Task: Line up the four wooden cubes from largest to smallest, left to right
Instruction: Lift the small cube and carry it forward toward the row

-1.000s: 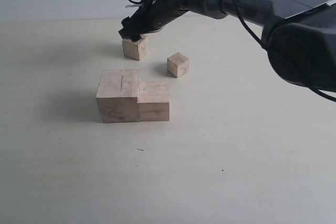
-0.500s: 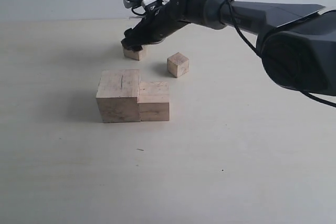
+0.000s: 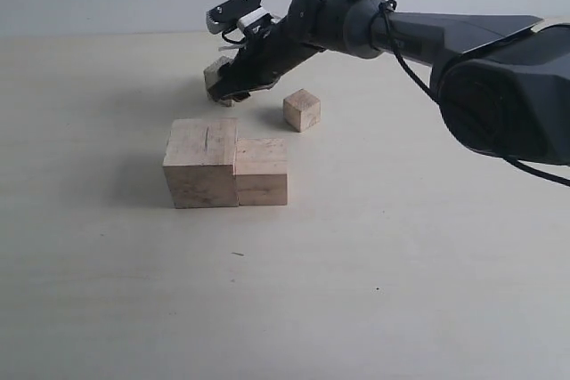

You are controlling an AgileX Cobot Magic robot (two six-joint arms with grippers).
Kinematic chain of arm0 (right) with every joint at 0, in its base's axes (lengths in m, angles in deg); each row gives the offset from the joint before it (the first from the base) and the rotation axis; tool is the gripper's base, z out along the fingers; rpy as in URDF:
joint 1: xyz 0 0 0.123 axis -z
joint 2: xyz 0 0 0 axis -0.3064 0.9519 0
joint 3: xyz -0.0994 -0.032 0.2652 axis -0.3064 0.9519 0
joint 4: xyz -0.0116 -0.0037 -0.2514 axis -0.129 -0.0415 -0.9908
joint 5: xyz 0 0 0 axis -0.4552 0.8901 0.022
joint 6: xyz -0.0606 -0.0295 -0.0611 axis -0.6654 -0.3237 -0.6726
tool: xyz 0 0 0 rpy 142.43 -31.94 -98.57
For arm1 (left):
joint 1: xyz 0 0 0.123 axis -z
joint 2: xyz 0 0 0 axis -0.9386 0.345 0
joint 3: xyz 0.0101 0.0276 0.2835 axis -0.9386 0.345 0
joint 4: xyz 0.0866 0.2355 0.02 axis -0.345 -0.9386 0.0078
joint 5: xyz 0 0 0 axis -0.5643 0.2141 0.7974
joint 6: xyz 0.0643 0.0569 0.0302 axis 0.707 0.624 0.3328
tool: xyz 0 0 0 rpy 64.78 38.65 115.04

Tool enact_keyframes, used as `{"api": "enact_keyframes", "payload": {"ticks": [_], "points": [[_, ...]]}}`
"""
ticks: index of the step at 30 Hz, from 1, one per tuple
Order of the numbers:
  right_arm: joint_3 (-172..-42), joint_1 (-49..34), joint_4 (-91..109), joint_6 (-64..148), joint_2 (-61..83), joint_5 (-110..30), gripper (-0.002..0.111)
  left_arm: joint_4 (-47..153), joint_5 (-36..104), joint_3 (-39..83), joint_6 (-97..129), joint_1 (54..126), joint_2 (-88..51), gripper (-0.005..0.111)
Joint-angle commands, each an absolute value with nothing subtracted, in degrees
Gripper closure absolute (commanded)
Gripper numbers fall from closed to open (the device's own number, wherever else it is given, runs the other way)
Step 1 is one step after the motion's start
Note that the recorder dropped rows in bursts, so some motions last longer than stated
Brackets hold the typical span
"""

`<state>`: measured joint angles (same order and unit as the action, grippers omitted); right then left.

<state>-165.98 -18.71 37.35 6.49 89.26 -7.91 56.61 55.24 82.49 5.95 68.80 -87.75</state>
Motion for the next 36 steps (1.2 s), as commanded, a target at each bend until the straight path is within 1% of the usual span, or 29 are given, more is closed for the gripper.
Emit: {"api": "enact_keyframes", "payload": {"ticks": [1, 4, 7, 8, 10, 13, 15, 16, 22, 24, 27, 31, 34, 36], "points": [[-166.46, -18.41, 36.35, 6.28, 84.44, -1.73, 0.108, 56.49, 54.71, 82.68, 6.11, 69.27, -88.13, 0.107], [-166.46, -18.41, 35.64, 10.02, 80.29, 2.95, 0.108, 56.49, 54.71, 82.68, 6.11, 69.27, -88.13, 0.107], [-166.46, -18.06, 26.26, 18.46, 75.17, 10.05, 0.108, 56.49, 54.71, 82.68, 6.11, 69.27, -88.13, 0.107], [-166.46, -17.79, 25.85, 19.14, 74.19, 11.95, 0.108, 56.49, 54.71, 82.68, 6.11, 69.27, -88.13, 0.107], [-166.35, -15.9, 28.44, 18.03, 71.18, 13.94, 0.108, 56.49, 54.71, 82.68, 6.11, 69.27, -88.13, 0.107], [-165.84, -13.7, 34.42, 10.78, 68.77, 18.21, 0.108, 56.49, 54.71, 82.68, 6.11, 69.27, -88.13, 0.107], [-163.49, -13.0, 37.78, 7.26, 67.44, 19.24, 0.108, 56.49, 54.71, 82.68, 6.11, 69.27, -88.13, 0.107], [-159.97, -12.83, 40.51, 2.67, 65.76, 20.58, 0.108, 56.49, 54.71, 82.68, 6.11, 69.27, -88.13, 0.107], [-144.14, -12.71, 42.81, -4.88, 58.71, 17.18, 0.108, 56.49, 54.71, 82.68, 6.11, 69.27, -88.13, 0.107], [-135.94, -12.39, 45.71, -14.53, 54.4, 15.2, 0.108, 56.49, 54.71, 82.68, 6.11, 69.27, -88.13, 0.107], [-124.92, -11.99, 48.82, -35.24, 48.94, 14.61, 0.108, 56.49, 54.71, 82.68, 6.11, 69.27, -88.13, 0.107], [-120.58, -10.27, 41.05, -36.72, 47.98, 10.01, 0.108, 56.49, 54.71, 82.68, 6.11, 69.27, -88.13, 0.107], [-120.05, -6.46, 44.65, -36.84, 48.08, 9.19, 0.108, 56.49, 54.71, 82.68, 6.11, 69.27, -88.13, 0.107], [-120.05, -5.68, 45.42, -36.96, 48.19, 8.77, 0.108, 56.49, 54.71, 82.68, 6.11, 69.27, -88.13, 0.107]]}}
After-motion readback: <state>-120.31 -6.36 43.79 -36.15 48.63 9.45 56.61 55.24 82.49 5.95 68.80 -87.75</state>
